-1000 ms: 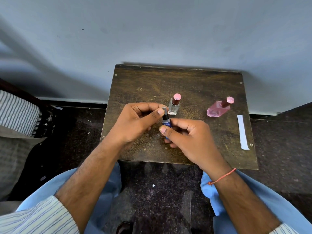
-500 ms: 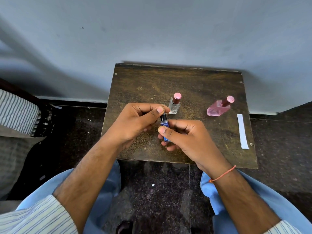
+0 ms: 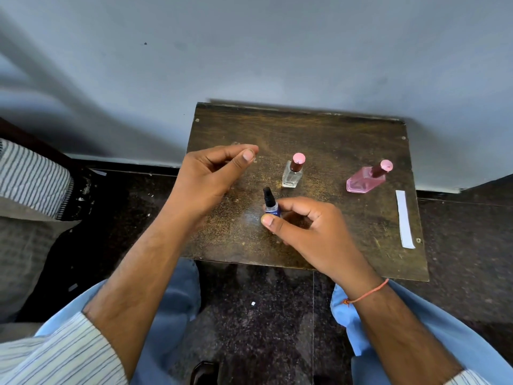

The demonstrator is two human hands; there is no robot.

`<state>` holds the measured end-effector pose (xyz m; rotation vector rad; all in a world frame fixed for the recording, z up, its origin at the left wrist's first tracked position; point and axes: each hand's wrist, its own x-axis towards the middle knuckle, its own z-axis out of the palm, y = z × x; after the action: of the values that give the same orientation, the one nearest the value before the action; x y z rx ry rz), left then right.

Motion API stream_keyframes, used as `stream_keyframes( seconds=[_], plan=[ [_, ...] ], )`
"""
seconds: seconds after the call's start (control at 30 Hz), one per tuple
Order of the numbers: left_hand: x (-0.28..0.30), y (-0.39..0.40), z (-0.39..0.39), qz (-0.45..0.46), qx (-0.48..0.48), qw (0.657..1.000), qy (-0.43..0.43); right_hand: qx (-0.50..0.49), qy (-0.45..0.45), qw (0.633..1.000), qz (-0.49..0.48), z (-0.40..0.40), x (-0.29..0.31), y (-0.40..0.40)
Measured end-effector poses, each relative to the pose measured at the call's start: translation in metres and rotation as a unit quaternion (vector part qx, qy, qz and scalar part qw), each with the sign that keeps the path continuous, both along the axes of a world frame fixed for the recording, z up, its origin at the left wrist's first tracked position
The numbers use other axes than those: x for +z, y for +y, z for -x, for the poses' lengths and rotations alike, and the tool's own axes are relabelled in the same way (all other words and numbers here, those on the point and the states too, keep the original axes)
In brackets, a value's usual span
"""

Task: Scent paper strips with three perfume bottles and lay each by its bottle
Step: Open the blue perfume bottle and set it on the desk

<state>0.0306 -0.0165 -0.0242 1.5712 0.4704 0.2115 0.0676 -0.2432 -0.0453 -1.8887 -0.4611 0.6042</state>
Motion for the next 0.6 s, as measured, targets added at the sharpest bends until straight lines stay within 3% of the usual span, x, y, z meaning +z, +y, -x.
stream_keyframes(
  seconds=[0.1, 0.27, 0.6],
  plan=[
    [-0.002, 0.011, 0.003, -0.129, -0.027, 0.991, 0.021, 0.004, -0.049, 0.999, 0.005, -0.002, -0.001, -0.001],
    [-0.006, 0.015, 0.009, -0.231, -0.048, 0.970, 0.064, 0.007, -0.084, 0.996, 0.022, -0.003, -0.005, -0.002],
    [-0.015, 0.019, 0.010, -0.310, -0.043, 0.943, 0.116, 0.017, -0.125, 0.991, 0.032, -0.001, -0.012, 0.004]
  ],
)
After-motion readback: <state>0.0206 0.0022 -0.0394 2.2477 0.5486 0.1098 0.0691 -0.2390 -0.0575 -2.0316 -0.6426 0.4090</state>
